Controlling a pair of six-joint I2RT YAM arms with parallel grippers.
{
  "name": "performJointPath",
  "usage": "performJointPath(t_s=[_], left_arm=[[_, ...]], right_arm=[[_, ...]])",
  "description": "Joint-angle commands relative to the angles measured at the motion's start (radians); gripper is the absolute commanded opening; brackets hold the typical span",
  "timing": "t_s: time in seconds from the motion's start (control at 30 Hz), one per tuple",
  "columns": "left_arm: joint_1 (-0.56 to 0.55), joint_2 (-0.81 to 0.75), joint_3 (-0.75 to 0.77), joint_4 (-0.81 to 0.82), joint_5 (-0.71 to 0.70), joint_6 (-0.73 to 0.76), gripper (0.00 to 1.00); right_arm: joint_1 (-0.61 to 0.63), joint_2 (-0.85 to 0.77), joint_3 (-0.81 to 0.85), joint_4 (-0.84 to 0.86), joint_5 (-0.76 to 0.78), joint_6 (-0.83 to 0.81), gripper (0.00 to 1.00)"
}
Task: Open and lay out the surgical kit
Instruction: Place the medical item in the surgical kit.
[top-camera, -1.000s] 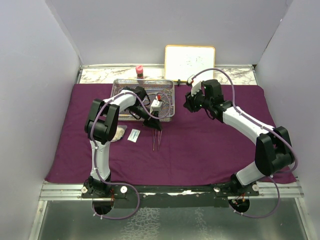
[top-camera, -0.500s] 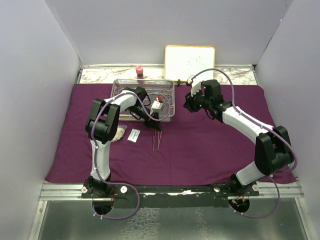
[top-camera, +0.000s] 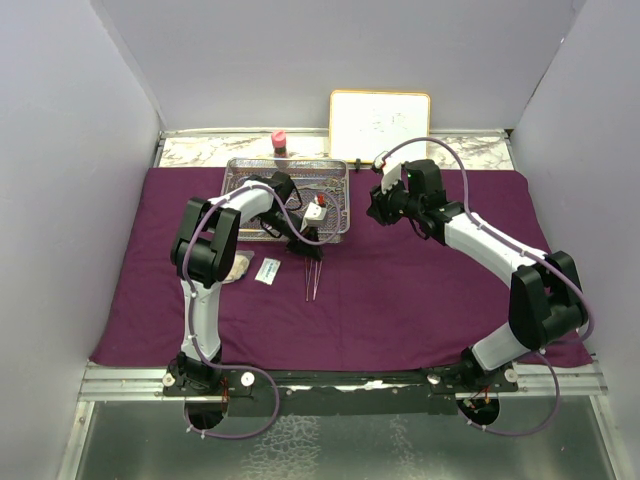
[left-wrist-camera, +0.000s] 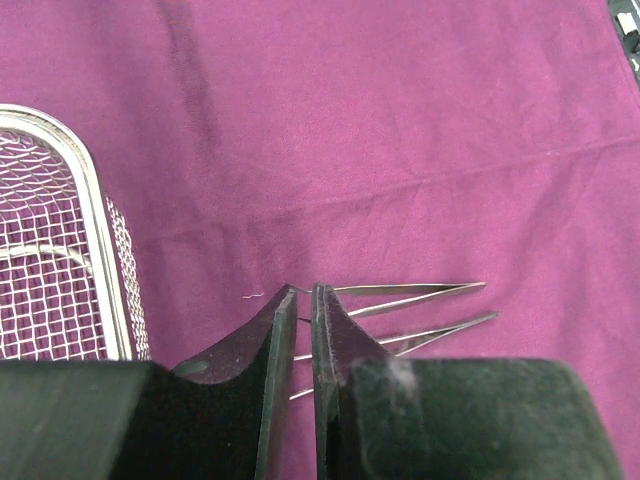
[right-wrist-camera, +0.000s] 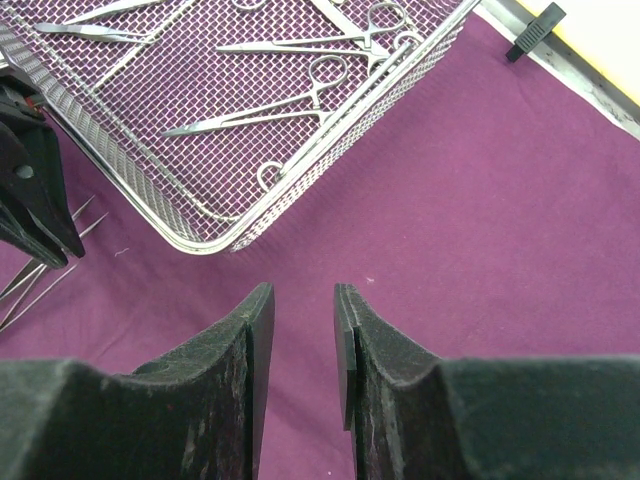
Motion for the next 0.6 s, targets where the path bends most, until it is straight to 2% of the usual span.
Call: performJointPath(t_s=[0.0, 0.57], left_arm=[[0.003, -0.009, -0.009, 0.026, -0.022, 0.039, 0.16], [-0.001, -0.051, -0.044, 0.060, -0.055, 0.065, 0.23]], right_arm=[[-0.007, 0.009, 0.042, -0.015, -0.028, -0.010, 0.30], [-0.007, 0.011, 0.044, -0.019, -0.031, -0.009, 0.30]])
